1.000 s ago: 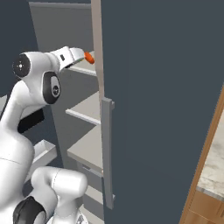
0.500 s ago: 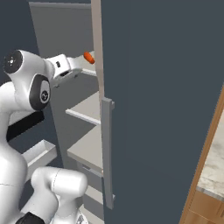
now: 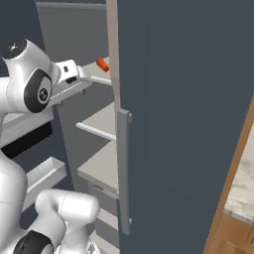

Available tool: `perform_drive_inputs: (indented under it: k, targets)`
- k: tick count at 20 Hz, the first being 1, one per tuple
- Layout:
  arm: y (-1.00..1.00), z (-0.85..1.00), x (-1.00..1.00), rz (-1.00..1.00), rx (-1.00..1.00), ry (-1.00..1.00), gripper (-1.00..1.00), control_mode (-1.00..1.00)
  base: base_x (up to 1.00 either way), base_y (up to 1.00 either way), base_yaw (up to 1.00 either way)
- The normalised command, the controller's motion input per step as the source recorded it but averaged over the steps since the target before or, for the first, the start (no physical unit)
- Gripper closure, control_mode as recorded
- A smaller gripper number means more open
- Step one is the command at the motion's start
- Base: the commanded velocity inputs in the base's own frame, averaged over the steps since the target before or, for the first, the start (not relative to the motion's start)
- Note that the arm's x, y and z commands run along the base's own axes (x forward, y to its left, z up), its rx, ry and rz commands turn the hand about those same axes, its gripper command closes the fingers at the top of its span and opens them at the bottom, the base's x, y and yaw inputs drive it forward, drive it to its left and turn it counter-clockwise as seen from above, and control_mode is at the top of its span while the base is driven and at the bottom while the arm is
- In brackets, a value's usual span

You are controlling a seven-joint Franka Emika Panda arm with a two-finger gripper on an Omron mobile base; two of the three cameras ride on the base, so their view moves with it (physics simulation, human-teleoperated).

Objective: Take the carrot and mushroom from the second highest rack and move them to the highest rack where the pear and garlic are located, to maximize freezer space. Close the freezer door after rearranging.

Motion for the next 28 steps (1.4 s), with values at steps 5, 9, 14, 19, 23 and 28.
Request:
perform_drive_inputs:
  k: [5, 9, 14, 19, 23, 28]
  targets:
    - [0.0, 0.0, 0.0, 0.0, 0.0, 0.0, -1.0, 1.0, -0.73, 0.0, 0.0]
    - [0.0, 0.0, 0.0, 0.0, 0.0, 0.0, -1.0, 1.0, -0.85, 0.04, -0.03]
    - [0.0, 0.0, 0.0, 0.0, 0.0, 0.0, -1.0, 1.0, -0.83, 0.09, -0.06]
    - [0.0, 0.0, 0.0, 0.0, 0.0, 0.0, -1.0, 1.0, -0.85, 0.16, -0.13]
    - [0.0, 0.0, 0.0, 0.0, 0.0, 0.0, -1.0, 1.0, -0.85, 0.39, -0.22]
    - [0.0, 0.0, 0.0, 0.0, 0.0, 0.0, -1.0, 1.0, -0.82, 0.45, -0.29]
